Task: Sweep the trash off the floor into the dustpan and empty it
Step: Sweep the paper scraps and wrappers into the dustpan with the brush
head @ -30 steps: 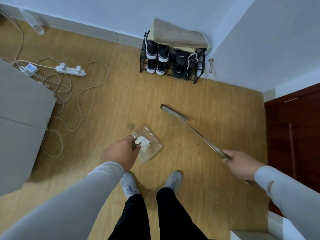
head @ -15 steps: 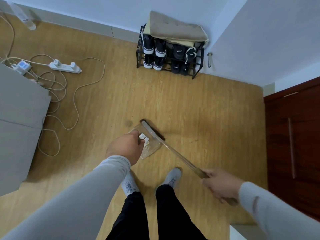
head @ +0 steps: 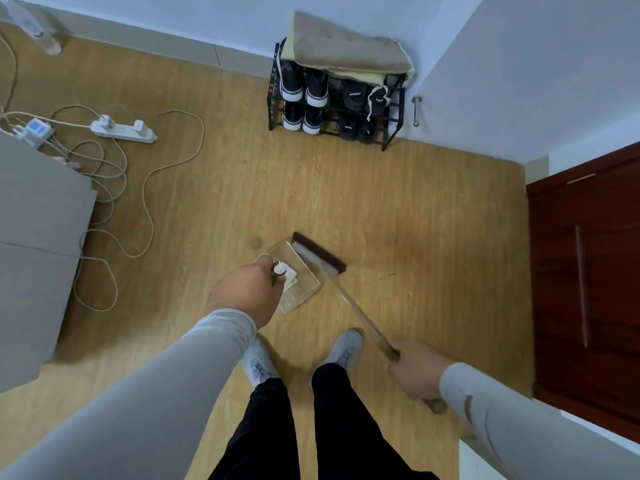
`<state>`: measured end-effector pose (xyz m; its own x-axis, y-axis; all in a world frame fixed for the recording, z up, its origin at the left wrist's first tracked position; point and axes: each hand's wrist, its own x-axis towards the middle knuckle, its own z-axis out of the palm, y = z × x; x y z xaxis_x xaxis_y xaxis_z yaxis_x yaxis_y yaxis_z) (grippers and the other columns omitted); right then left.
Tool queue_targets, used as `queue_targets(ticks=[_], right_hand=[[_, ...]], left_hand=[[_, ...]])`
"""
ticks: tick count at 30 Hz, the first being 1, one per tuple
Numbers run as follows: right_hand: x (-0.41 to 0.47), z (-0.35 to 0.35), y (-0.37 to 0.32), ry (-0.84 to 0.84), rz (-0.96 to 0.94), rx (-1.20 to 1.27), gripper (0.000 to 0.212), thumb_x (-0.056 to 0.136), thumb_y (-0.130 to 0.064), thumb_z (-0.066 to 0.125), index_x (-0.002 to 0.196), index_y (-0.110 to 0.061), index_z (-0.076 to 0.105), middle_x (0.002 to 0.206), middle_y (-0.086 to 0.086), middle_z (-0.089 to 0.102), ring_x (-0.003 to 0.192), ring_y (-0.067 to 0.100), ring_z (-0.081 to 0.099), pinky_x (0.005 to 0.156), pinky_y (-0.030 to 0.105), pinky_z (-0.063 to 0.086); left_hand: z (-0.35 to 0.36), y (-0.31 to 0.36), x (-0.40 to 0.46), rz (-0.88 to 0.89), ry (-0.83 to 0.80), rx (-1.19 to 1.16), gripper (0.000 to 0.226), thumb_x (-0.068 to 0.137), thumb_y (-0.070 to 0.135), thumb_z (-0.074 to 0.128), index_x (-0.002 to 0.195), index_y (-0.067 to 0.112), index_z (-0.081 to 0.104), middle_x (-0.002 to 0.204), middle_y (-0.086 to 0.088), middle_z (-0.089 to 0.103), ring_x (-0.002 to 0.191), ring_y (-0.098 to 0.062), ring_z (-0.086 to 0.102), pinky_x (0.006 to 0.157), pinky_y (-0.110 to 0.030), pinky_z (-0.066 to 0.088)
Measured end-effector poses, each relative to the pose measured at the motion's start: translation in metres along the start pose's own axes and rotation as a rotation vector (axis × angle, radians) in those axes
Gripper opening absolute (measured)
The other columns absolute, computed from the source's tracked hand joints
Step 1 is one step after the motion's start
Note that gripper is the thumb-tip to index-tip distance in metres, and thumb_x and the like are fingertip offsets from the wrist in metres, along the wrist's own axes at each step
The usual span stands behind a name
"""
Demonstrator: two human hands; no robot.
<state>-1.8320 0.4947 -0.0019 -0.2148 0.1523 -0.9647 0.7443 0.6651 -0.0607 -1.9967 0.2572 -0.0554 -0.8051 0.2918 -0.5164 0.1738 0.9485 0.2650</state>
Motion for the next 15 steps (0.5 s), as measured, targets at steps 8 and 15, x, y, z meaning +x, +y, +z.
queue_targets(ticks=[8, 15], right_hand=[[-0.075, -0.068, 0.051, 0.046, 0.016, 0.448, 0.048, 0.102, -0.016, 0.057, 0.138, -0.045, 0.046, 0.068, 0.011, 0.052, 0.041, 0.012, 0.043, 0.039, 0.027, 0.041], [0.001, -0.01, -0.011, 0.133, 0.084, 0.095, 0.047, 0.098, -0.015, 0.047, 0.145, -0.022, 0.047, 0.108, 0.006, 0.063, 0.083, 0.024, 0.063, 0.068, 0.031, 0.055]], left_hand=[[-0.004, 0.0, -0.004, -0.009, -0.01, 0.006, 0.025, 0.099, 0.047, 0.042, 0.092, 0.023, 0.044, 0.069, 0.006, 0.056, 0.068, -0.026, 0.06, 0.056, -0.031, 0.046], [-0.007, 0.005, -0.009, -0.041, -0.028, 0.014, 0.026, 0.1, 0.047, 0.042, 0.094, 0.023, 0.047, 0.07, 0.005, 0.057, 0.064, -0.023, 0.059, 0.053, -0.03, 0.044]])
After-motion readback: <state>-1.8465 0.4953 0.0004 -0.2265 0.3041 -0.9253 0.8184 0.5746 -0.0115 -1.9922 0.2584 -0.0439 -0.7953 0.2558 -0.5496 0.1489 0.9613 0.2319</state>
